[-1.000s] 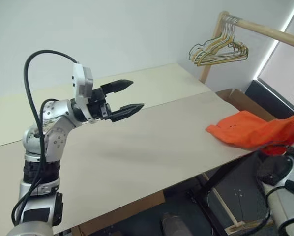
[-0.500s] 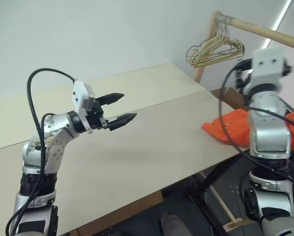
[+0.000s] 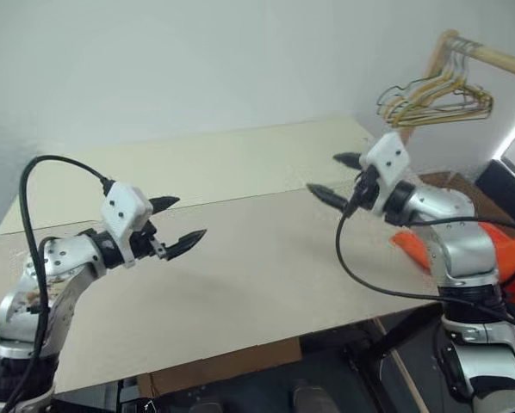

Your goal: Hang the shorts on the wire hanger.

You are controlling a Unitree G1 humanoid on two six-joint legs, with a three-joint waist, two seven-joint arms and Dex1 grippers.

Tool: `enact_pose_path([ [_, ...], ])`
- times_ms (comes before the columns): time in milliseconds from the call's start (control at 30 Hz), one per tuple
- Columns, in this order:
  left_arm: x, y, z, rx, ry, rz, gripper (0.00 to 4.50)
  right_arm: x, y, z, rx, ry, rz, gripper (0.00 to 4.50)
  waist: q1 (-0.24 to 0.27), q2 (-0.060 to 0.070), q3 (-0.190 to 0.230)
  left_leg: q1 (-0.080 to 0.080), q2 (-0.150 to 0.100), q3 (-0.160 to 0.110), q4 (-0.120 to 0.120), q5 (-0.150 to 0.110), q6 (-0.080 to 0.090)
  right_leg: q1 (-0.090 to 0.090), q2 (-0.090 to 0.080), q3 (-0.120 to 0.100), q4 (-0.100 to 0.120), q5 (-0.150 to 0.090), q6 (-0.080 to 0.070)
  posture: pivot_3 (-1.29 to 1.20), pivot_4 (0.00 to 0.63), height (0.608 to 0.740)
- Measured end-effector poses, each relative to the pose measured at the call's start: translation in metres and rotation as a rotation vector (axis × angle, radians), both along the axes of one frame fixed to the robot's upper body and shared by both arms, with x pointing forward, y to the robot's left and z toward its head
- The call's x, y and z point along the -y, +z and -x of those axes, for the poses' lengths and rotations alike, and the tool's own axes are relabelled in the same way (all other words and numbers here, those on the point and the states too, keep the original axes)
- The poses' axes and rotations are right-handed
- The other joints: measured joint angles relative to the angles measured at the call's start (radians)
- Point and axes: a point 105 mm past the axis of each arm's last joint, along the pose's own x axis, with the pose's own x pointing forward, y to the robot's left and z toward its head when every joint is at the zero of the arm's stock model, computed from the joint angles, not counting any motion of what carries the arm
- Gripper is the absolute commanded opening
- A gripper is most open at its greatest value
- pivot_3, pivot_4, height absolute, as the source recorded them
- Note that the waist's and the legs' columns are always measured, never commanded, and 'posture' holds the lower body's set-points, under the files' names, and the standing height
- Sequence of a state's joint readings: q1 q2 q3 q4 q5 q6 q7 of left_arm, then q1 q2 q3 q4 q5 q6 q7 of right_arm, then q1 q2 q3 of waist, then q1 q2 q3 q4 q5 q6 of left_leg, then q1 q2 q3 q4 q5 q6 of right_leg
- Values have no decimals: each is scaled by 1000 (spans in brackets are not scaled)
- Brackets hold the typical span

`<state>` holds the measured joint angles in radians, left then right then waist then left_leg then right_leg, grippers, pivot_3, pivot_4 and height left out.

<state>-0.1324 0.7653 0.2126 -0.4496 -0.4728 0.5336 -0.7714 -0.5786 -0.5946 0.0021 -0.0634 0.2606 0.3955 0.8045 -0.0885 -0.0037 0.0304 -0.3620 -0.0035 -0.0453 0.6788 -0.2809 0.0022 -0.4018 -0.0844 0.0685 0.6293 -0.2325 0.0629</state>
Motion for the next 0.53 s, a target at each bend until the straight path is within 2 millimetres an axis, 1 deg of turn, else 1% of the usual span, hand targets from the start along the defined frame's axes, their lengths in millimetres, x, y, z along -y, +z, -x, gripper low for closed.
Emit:
enact_pose_path([
  [133,-1,-3,4,-14,11,-15,4500,-5,-10,3,-39,73,26,4484,40,-1,0,2,1,9,0,0,-1,1,1,0,0,1,-2,58,0,740],
  [267,0,-3,5,-15,21,-18,4500,-7,-14,5,-52,111,38,4484,69,-1,0,2,2,10,0,0,-1,0,2,0,0,2,-3,61,0,740],
  [533,-2,-6,6,-31,38,-17,4500,-11,-15,8,-43,146,58,4484,83,-2,0,2,2,11,0,1,-1,0,3,0,0,2,-4,64,0,740],
])
